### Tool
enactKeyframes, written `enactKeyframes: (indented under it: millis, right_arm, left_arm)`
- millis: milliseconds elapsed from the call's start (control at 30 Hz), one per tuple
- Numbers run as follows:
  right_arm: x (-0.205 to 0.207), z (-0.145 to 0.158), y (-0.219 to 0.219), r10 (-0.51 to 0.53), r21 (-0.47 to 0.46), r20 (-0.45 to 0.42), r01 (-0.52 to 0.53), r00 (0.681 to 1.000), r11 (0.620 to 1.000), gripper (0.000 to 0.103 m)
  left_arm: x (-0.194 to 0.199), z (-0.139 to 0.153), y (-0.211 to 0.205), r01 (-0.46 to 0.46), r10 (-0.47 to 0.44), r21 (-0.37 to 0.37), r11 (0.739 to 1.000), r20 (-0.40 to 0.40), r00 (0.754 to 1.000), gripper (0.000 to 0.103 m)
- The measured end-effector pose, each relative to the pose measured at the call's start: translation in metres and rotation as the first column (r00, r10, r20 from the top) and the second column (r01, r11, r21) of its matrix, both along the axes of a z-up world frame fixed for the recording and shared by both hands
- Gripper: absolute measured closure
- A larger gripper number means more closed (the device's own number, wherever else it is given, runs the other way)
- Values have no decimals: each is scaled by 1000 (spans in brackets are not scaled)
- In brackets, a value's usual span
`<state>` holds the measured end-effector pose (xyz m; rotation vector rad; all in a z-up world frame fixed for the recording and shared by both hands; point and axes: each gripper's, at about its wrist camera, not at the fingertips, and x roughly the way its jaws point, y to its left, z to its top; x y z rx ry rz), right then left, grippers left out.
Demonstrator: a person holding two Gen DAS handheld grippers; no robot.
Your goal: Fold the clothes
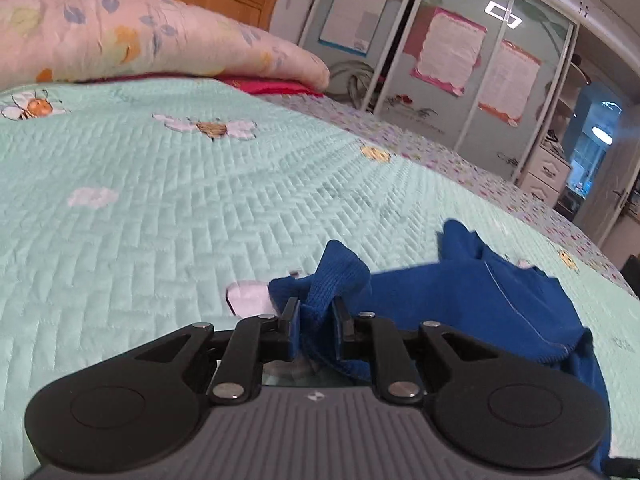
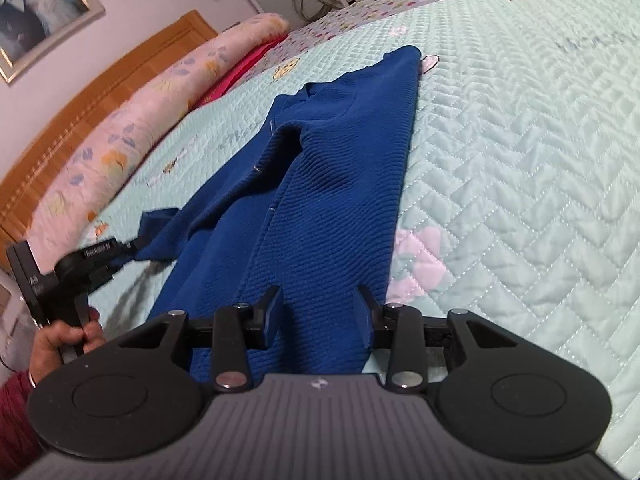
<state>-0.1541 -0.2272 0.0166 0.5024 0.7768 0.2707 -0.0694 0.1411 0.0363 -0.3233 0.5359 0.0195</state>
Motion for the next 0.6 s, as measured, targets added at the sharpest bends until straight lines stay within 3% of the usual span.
enactKeyframes:
  millis: [233, 300, 433, 500, 600]
  right_arm:
    - [13, 29, -22, -86, 143, 84, 73, 993, 987, 65]
    - [34, 33, -28, -126, 178, 98, 107, 987, 978, 84]
    - [84, 33, -36, -185, 257, 88, 158, 979, 953, 92]
    - [108, 29, -27, -177, 221, 77, 157, 981, 963, 92]
    - [140, -1, -10, -155, 142, -39, 159, 987, 977, 95]
  left_arm:
    - [4, -1, 17, -11, 10, -106, 994, -11, 1000, 86]
    - [5, 1, 23, -22, 20, -159, 987, -13, 1000, 86]
    - [11, 9, 32, -36, 36, -232, 972, -4, 999, 86]
    - [15, 14, 35, -30, 33, -261, 965, 9, 999, 86]
    - [21, 26, 37, -14, 29, -270, 963, 49, 998, 87]
